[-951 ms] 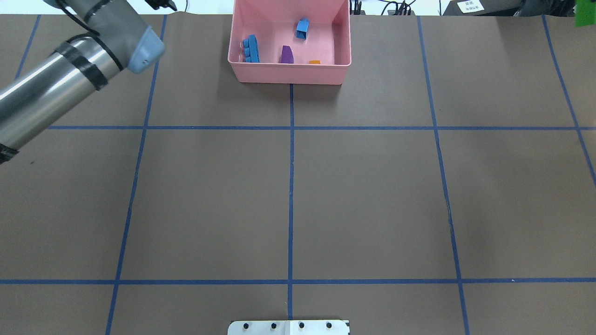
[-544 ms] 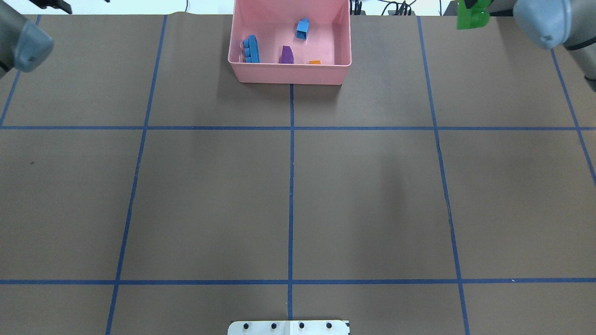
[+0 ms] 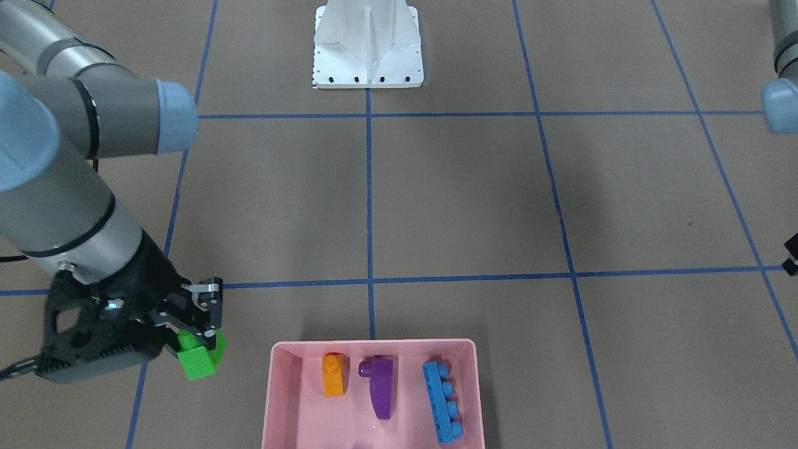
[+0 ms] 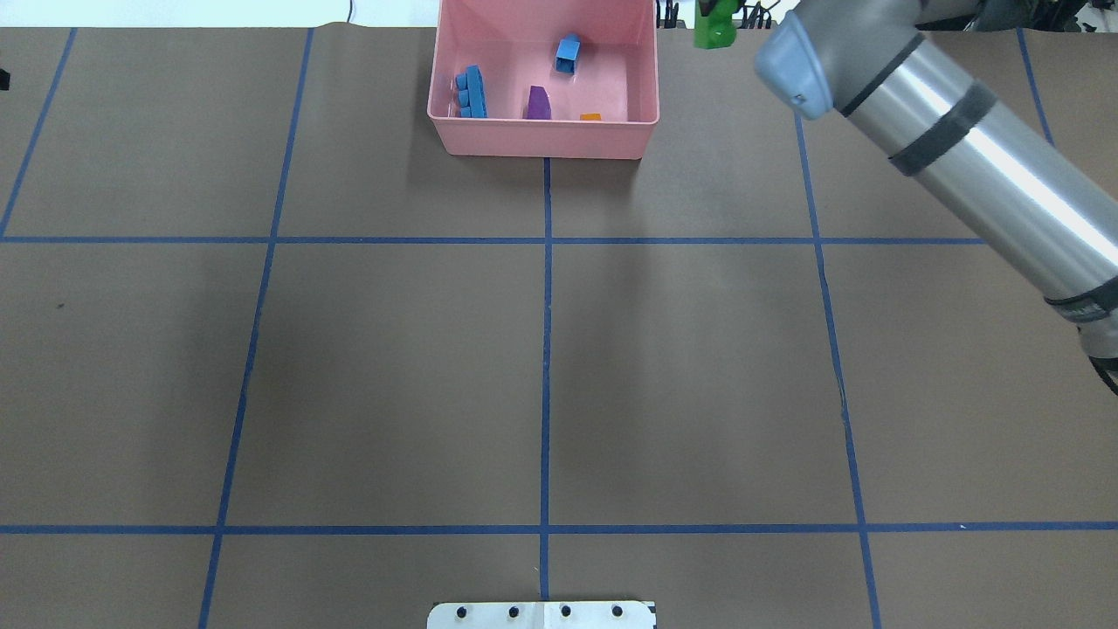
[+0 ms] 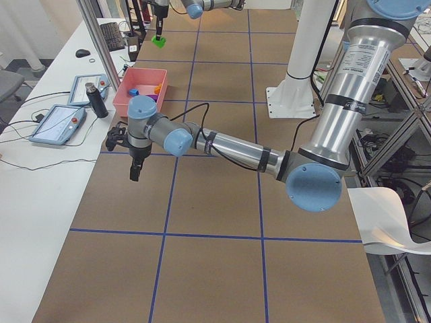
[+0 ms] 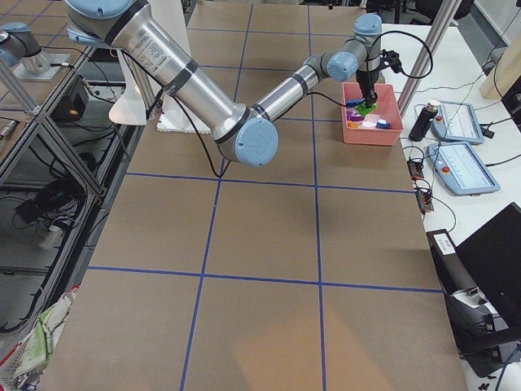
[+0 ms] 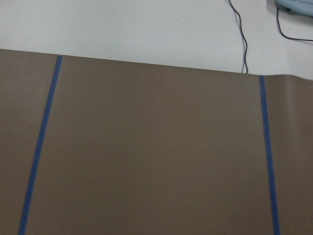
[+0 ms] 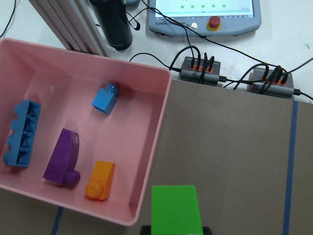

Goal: Put all blocks into box

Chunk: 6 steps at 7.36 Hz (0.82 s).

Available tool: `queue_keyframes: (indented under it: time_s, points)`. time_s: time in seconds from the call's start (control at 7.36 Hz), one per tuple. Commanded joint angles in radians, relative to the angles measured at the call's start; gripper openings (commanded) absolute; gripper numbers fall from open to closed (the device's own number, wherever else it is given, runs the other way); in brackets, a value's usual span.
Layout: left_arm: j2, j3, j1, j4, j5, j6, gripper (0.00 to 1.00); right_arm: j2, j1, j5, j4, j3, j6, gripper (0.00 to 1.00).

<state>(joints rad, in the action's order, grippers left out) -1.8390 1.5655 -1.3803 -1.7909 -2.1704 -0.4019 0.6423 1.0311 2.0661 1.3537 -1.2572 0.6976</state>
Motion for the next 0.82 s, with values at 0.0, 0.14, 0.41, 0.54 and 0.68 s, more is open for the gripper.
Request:
queue_keyframes:
  time_s: [0.0,0.14,0.41,0.54,0.68]
  points:
    - [0.099,0.108,-0.028,0.056,0.017,0.113,1.00,-0.125,-0.072,-0.099,-0.180,0.250,0.068,0.00]
    - [0.139,0.125,-0.031,0.056,0.018,0.147,1.00,-0.144,-0.094,-0.116,-0.229,0.304,0.088,0.00]
    - [0.289,0.192,-0.110,0.054,0.017,0.363,1.00,-0.177,-0.126,-0.147,-0.313,0.372,0.234,0.23]
    - [0.356,0.246,-0.133,0.065,0.014,0.371,1.00,-0.185,-0.131,-0.164,-0.314,0.381,0.244,0.99]
    - [0.401,0.267,-0.135,0.071,0.009,0.379,1.00,-0.181,-0.128,-0.159,-0.303,0.383,0.241,1.00]
